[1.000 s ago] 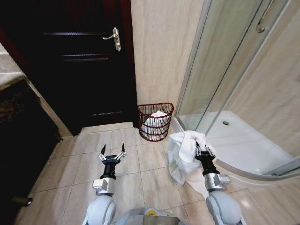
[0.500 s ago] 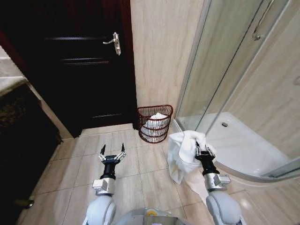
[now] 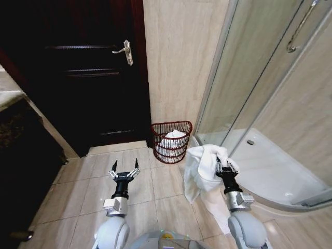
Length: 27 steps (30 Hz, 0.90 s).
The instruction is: Discard the used towel into the hamper.
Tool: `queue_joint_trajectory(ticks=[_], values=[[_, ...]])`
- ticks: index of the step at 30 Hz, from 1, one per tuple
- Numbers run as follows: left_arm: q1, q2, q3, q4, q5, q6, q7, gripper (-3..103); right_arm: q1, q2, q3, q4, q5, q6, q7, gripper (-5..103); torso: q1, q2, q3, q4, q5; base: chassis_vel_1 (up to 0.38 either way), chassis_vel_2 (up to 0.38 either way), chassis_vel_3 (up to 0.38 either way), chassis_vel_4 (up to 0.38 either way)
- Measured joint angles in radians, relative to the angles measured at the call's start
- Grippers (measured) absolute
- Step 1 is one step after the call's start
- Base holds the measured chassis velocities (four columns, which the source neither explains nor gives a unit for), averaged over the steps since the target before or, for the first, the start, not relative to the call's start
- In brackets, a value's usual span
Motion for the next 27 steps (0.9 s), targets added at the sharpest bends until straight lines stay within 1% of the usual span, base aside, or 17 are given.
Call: queue_joint_trajectory(ticks=[27], values=[[-0.008, -0.008, 0.000, 0.022, 0.015, -0.002, 0.005, 100, 0.016, -0.004, -0.003, -0.017, 0.009, 0.004, -0.002, 17, 0.040, 0.107, 0.068, 0.0001, 0.0000, -0.058, 0.070, 0.071, -0.047]])
